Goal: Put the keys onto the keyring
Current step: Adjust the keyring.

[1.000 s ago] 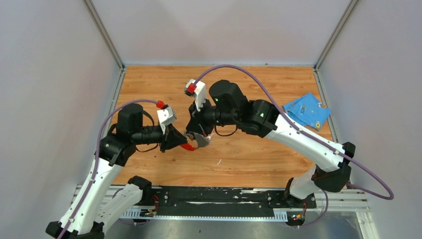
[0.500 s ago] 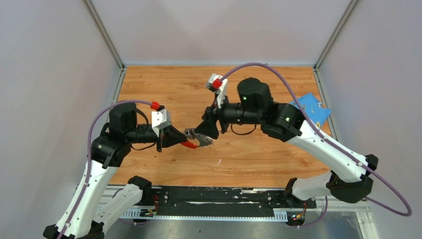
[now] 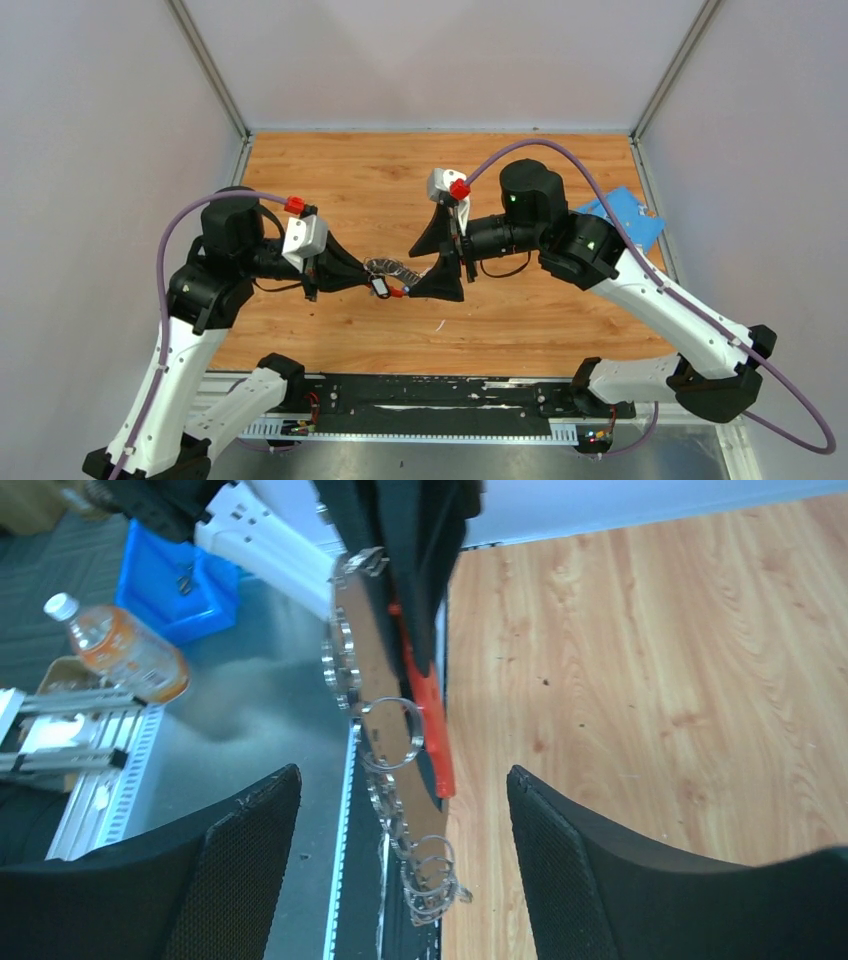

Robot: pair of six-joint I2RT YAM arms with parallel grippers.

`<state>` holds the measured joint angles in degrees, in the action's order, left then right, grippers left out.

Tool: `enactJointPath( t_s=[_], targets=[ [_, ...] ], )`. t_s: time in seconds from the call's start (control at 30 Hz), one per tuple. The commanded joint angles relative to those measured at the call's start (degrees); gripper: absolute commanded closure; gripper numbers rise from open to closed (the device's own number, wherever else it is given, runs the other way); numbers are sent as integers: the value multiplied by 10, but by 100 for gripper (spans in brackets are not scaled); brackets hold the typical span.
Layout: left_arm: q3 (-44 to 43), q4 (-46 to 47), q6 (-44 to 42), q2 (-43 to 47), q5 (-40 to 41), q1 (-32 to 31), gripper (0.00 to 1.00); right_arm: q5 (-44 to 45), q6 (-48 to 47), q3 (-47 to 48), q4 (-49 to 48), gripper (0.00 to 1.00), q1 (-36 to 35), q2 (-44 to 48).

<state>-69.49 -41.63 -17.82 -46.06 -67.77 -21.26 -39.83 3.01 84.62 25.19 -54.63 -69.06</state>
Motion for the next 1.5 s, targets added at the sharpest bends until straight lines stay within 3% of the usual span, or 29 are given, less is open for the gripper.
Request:
enactJointPath(
  t_s=[0.0, 0.13, 0.2, 0.3, 0.47, 0.57, 0.6, 0.67, 0.7, 0.73, 0.83, 0.9, 1.27, 1.47],
  targets=[
    [-14, 7, 11, -6, -20, -4, 100, -85, -13, -12, -18, 25, 5, -1],
    [-19, 7, 18, -13, -10, -4, 100, -99, -2, -19, -24, 38, 5, -8],
    [-21, 7, 21, -15, -6, -4, 100, -94, 2, -19, -23, 50, 5, -16],
    [-26, 8, 25, -19, -3, -4, 100, -75, 10, -15, -17, 78, 5, -29],
    [-30, 8, 30, -18, -3, -4, 100, -38, 23, -6, -7, 99, 3, -41],
    [-31, 7, 24, -15, 26, -4, 100, -23, 61, 0, -8, 100, 4, -43],
    [-32, 8, 22, -16, 49, -4, 83, -23, 80, 3, -8, 100, 4, -46],
    [-35, 8, -1, -11, 117, -4, 32, -15, 124, 6, -1, 100, 7, -56],
    [-34, 8, -35, -3, 157, -4, 14, -12, 150, 6, 0, 100, 11, -63],
    [-30, 8, -79, 8, 199, -4, 9, -12, 171, 3, 1, 100, 15, -66],
    [-9, 35, -204, 50, 315, -4, 2, 3, 231, -4, 1, 100, 27, -80],
    [12, 70, -251, 84, 352, -4, 0, 20, 265, -2, -5, 100, 36, -89],
    [75, 86, -426, 142, 168, -4, 0, 37, 485, 44, -199, 100, 66, -170],
    [160, 82, -662, 183, 185, -5, 0, 49, 626, 24, -356, 100, 82, -199]
  ],
)
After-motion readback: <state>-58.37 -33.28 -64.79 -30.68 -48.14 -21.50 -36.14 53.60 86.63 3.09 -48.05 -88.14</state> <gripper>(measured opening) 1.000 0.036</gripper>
